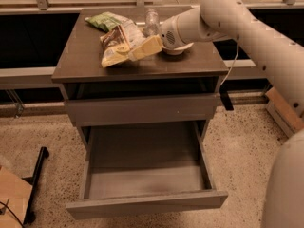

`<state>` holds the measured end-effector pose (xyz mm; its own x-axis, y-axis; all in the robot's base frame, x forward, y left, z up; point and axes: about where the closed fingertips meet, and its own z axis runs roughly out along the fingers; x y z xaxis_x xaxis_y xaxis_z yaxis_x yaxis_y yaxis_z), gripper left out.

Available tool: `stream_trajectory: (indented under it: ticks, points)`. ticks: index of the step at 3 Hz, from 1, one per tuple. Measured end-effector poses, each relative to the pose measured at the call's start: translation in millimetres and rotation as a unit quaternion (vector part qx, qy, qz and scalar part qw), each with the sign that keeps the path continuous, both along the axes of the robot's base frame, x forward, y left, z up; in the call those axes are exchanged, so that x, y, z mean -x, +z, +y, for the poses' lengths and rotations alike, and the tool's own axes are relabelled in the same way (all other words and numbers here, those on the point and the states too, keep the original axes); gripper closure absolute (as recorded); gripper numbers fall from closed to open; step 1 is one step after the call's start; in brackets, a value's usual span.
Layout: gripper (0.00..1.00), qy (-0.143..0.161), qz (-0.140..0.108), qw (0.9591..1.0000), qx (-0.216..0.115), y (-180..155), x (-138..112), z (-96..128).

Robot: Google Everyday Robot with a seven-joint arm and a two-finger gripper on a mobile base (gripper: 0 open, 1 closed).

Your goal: Place brown chip bag into middle drawer

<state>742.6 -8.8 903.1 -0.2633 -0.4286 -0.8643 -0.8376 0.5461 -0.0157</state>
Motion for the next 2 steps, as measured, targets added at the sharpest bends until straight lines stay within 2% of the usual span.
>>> stream_trajectory:
  ticks: [1,2]
  points:
    - [0.15,0.025,0.012,0.9994,-0.019,-8,-20,33]
    - [0.38,0.04,0.024,0.9986,-0.025,-15,-26,52]
